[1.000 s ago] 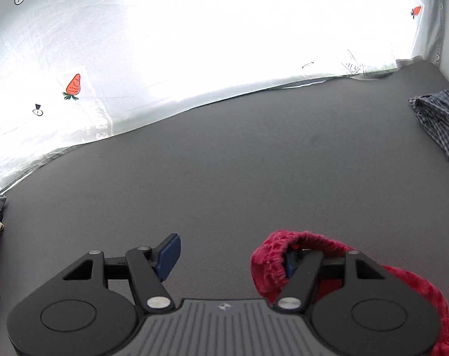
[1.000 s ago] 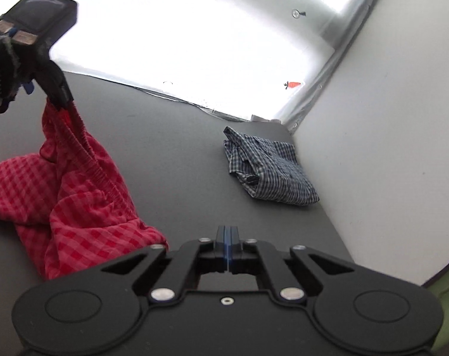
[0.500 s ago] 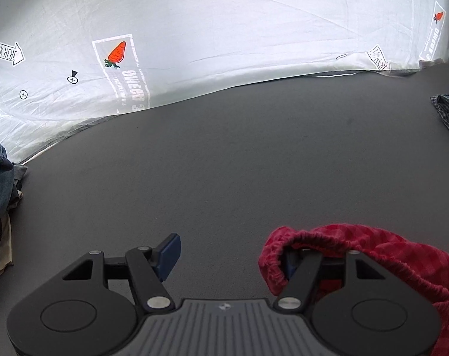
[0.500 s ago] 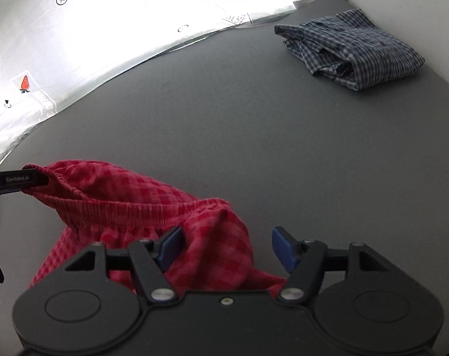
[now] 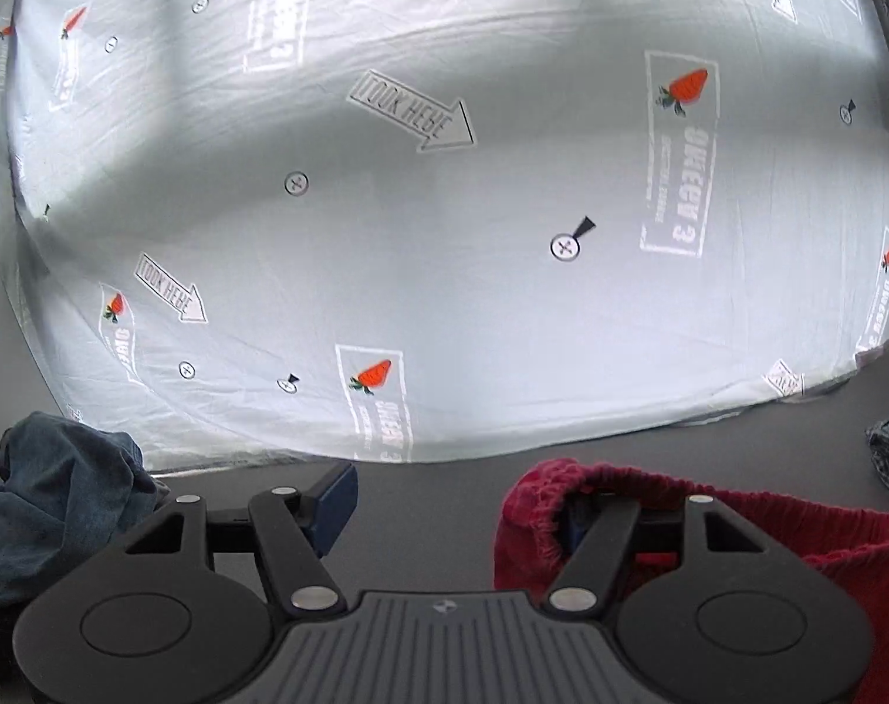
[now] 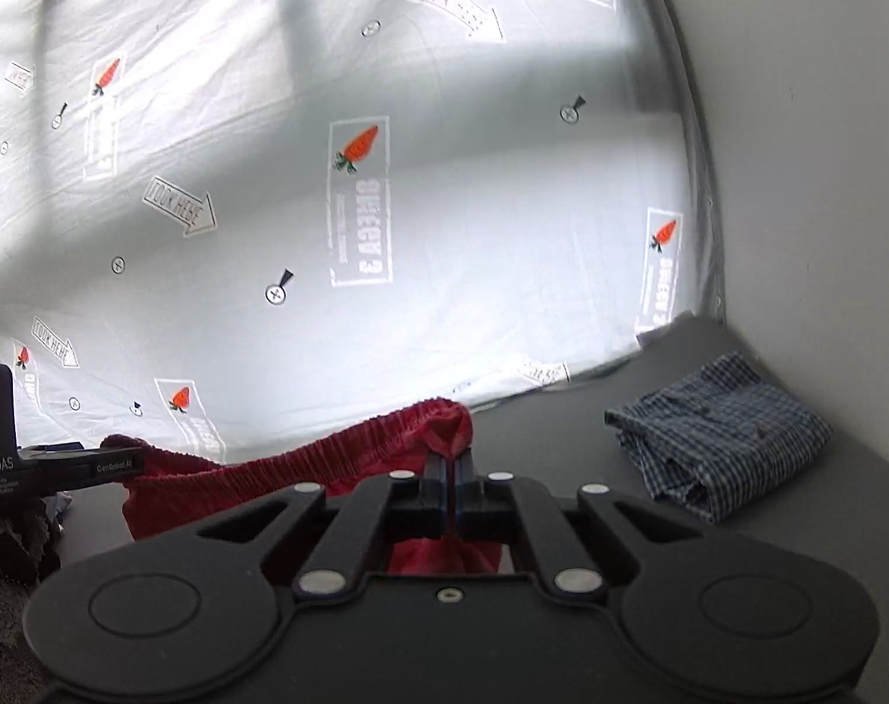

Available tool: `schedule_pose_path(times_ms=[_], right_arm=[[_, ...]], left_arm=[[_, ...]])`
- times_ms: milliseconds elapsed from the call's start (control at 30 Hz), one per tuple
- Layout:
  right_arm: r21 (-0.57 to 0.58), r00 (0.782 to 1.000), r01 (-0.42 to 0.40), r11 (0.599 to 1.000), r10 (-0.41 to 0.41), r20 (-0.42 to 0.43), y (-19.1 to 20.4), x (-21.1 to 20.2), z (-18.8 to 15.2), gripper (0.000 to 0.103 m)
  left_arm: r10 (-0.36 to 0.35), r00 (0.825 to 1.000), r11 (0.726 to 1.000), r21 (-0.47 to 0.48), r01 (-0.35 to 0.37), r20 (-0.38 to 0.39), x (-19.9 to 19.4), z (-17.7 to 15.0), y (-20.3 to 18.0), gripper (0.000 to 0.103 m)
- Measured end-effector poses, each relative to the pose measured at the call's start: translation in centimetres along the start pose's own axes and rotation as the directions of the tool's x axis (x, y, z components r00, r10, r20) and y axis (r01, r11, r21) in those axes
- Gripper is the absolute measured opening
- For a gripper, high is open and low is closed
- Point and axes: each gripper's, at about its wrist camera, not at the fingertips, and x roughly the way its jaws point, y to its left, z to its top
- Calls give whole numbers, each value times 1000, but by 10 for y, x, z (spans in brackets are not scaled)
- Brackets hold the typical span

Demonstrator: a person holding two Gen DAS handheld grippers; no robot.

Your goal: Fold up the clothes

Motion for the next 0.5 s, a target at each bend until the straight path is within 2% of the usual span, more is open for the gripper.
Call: schedule_pose_path(times_ms=[67, 133, 267, 367, 500], right_arm=[[-33, 997, -33, 999, 36, 76, 10, -18, 19, 2], [-67, 987, -64, 996, 73, 146, 19, -36, 37, 2], [-101, 964, -153, 983, 171, 202, 27, -65, 53, 2], [-106, 950, -219, 970, 236, 206, 33, -81, 58, 3], [-159, 929, -271, 949, 302, 215, 45, -108, 57, 3]], left_arm=[[45, 994, 998, -36, -41, 100, -24, 25, 15, 67], [83, 980, 995, -69, -72, 183, -50, 42, 33, 67], [166, 934, 984, -114, -136, 316, -100, 60, 66, 67], [225, 902, 973, -127, -191, 369, -134, 64, 87, 67], [271, 875, 961, -159, -226, 400, -174, 60, 114, 67]])
